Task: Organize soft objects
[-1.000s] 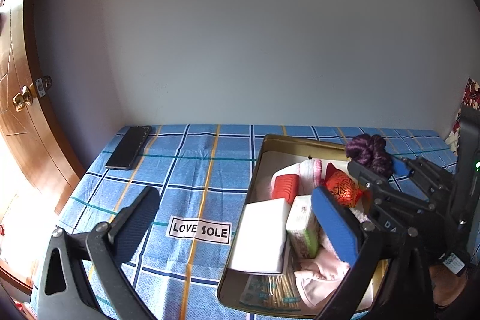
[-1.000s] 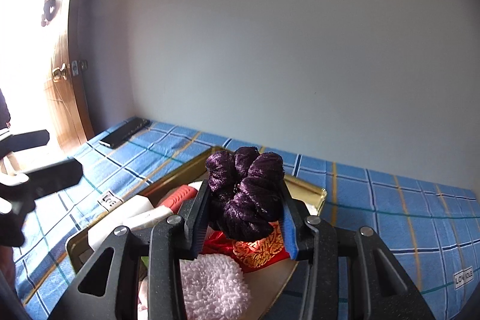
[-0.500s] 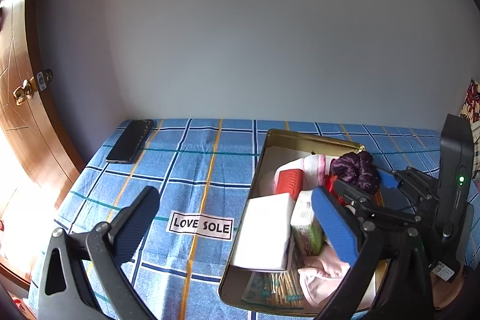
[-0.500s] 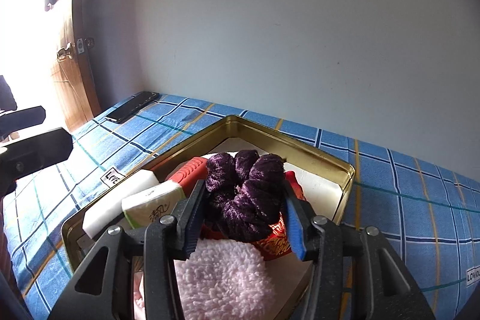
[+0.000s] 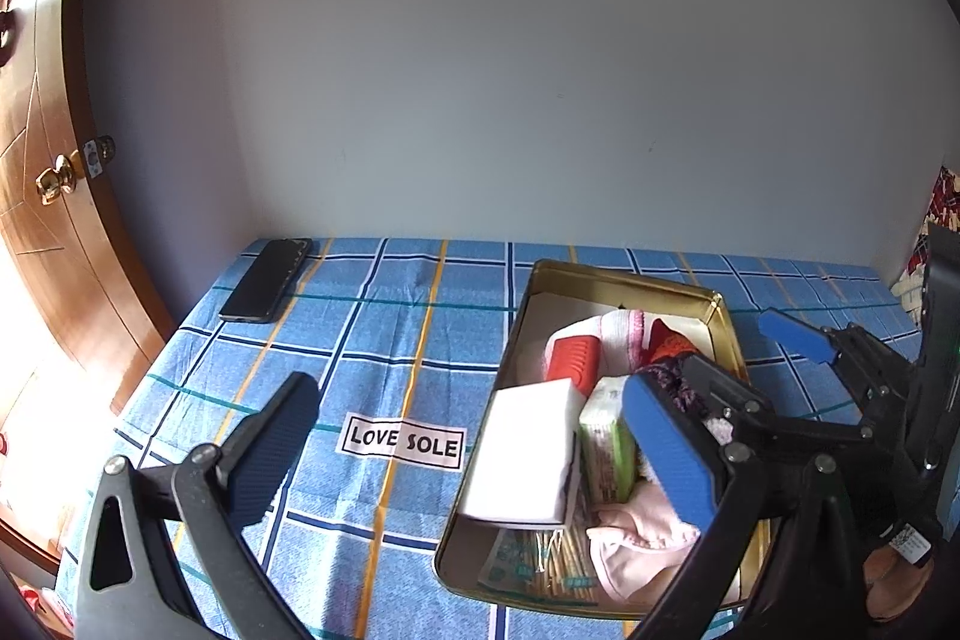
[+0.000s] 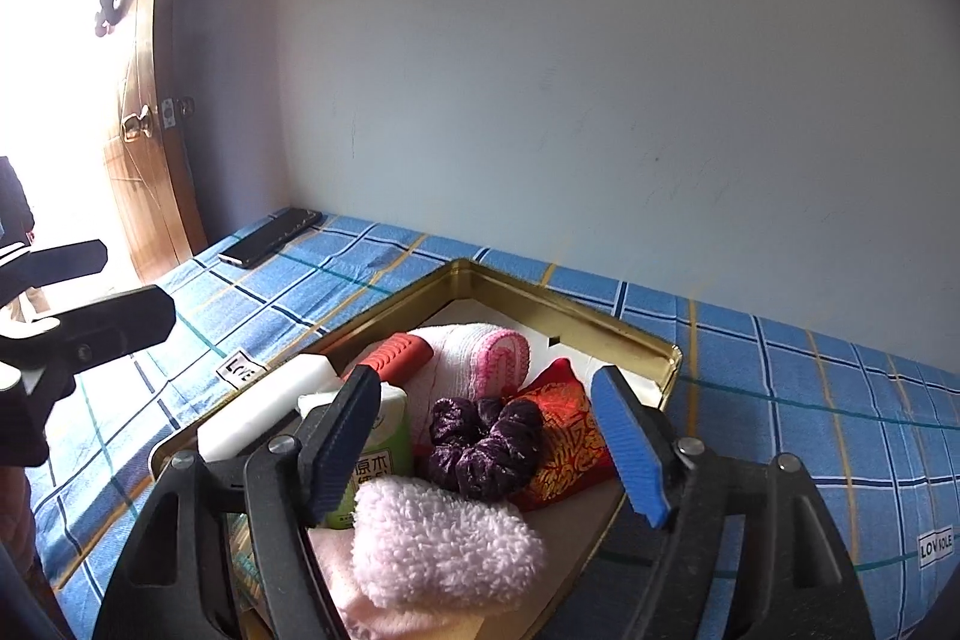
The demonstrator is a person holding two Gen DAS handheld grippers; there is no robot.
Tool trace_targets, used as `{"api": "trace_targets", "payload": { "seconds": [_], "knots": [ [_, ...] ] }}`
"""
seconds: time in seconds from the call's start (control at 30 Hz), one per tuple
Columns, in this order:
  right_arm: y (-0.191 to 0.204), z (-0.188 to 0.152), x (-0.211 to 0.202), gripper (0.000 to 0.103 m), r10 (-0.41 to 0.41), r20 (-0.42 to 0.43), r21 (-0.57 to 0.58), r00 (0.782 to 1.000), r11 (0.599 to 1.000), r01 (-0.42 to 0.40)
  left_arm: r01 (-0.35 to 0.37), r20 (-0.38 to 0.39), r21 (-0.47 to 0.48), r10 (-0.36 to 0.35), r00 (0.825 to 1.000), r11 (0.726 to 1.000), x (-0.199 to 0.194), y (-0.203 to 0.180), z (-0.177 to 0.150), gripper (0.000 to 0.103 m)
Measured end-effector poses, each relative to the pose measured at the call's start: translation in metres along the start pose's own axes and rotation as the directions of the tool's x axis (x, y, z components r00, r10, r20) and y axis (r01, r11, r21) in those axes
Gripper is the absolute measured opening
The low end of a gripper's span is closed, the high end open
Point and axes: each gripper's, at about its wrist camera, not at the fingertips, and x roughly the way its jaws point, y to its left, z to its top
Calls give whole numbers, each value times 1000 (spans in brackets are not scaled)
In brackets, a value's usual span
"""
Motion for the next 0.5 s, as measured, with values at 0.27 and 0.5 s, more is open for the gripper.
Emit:
{"api": "trace_targets", "payload": {
  "seconds": [0.27, 0.5],
  "knots": [
    [0, 3, -27, 76, -7, 47, -10, 999, 1000, 8, -9, 18, 0, 9, 1000, 1000, -9, -11, -3, 103],
    [-8, 3, -44, 76, -12, 74, 5, 997, 1000, 12, -1, 23, -5, 1, 1000, 1000, -17, -18, -2, 103]
  ]
}}
